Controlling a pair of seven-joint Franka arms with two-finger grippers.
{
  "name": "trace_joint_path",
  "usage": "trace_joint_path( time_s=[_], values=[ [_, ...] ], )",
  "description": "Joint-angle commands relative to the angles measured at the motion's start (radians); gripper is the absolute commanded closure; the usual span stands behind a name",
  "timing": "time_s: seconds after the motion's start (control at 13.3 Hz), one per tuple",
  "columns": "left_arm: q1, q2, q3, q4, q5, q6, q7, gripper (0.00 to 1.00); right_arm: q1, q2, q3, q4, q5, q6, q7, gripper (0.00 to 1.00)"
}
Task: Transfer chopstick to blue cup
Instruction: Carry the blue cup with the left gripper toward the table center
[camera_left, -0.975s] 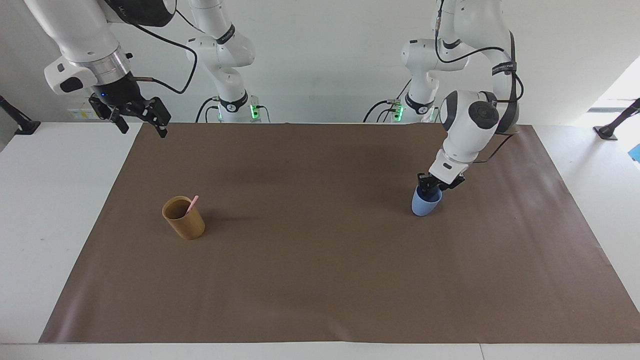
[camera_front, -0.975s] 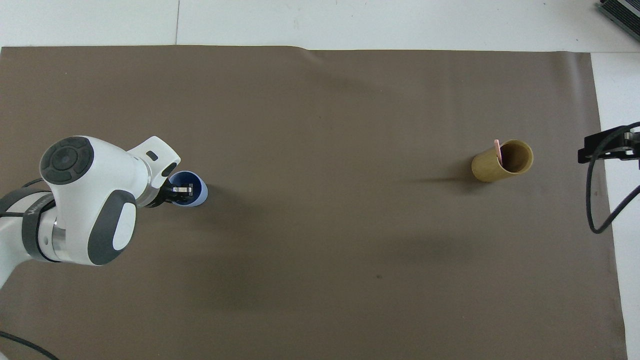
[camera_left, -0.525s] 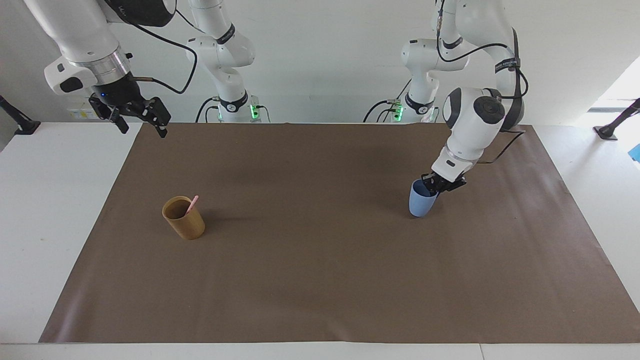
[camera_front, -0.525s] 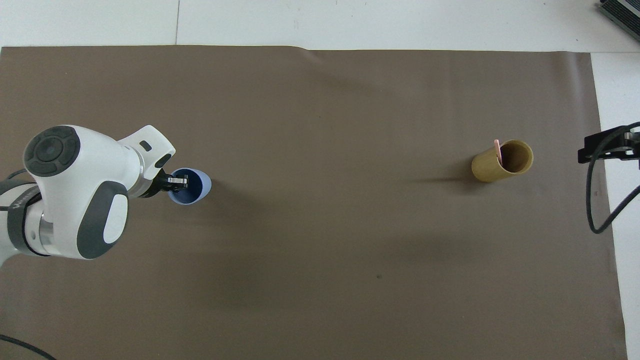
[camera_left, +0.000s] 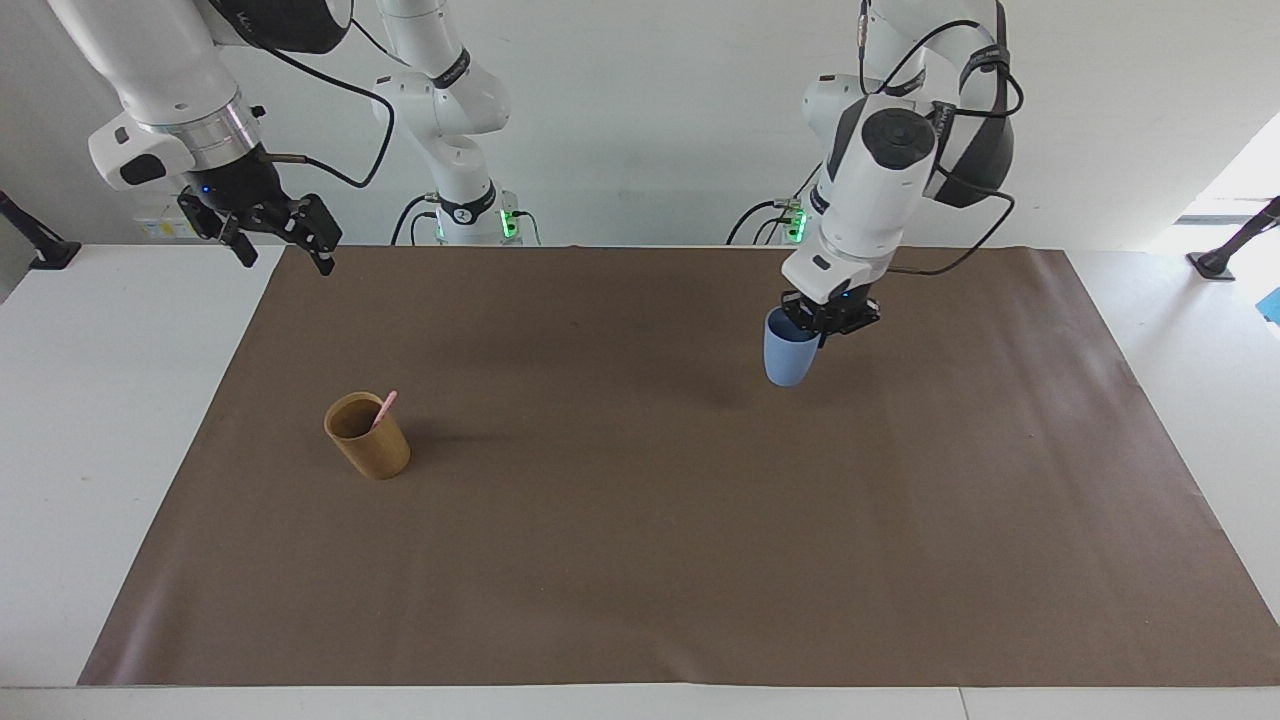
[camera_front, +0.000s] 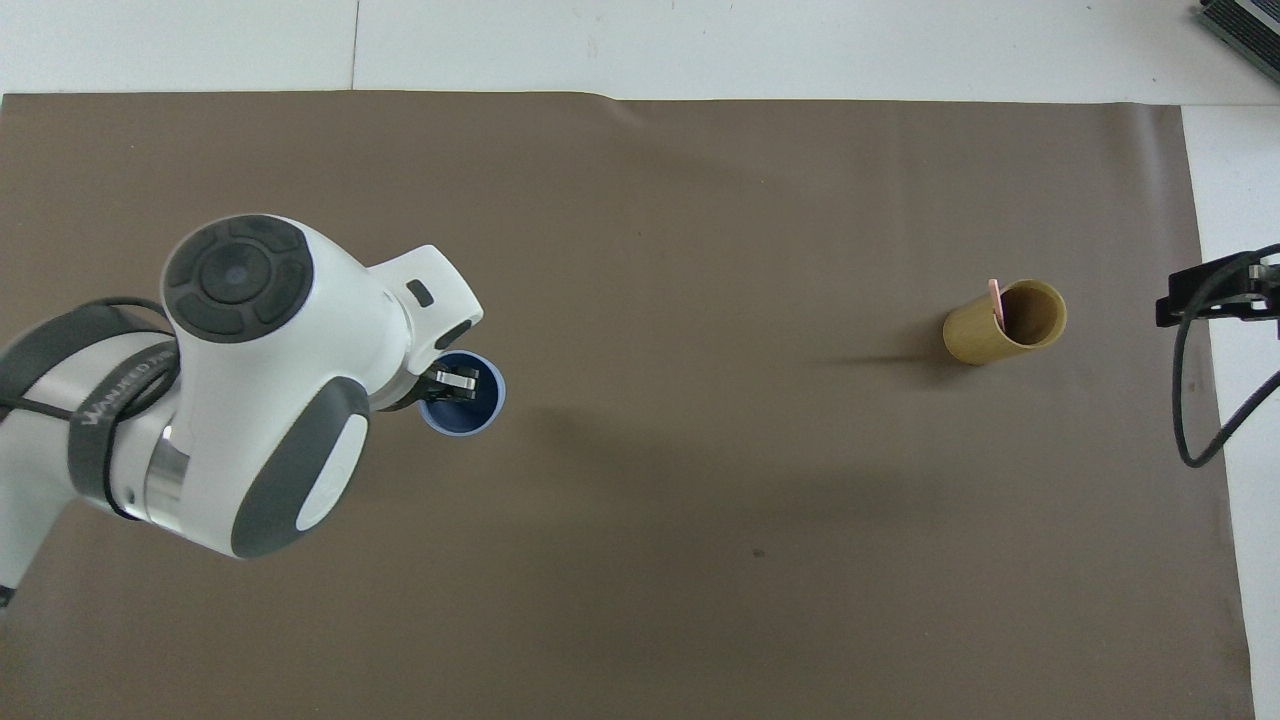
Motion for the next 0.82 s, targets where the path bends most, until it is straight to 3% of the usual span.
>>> trace_joint_path(
  time_s=[0.0,0.07,0.22,0.38,0.75],
  values=[
    [-0.096,0.016,0.015,0.05,0.007,0.006,-0.116,1.0,-0.004,-0.012,0.004,-0.013,-0.013,-0.003,-0.02,0.0],
    [-0.127,0.03,0.012,0.067,0.001,0.018,-0.174,1.0,-0.004,-0.014,0.004,-0.013,-0.012,-0.003,-0.019,0.0],
    [-0.199,0.132,0.012,0.148,-0.001,0.027,-0.257,1.0,-0.004,-0.014,0.004,-0.018,-0.013,-0.003,-0.019,0.0],
    [-0.202,0.195,0.008,0.191,-0.016,0.065,-0.289,1.0,-0.004,-0.015,0.004,-0.019,-0.012,-0.003,-0.02,0.0],
    [-0.251,0.24,0.006,0.162,-0.052,0.15,-0.32,1.0,-0.004,-0.015,0.004,-0.018,-0.012,-0.015,-0.028,0.0]
  ],
)
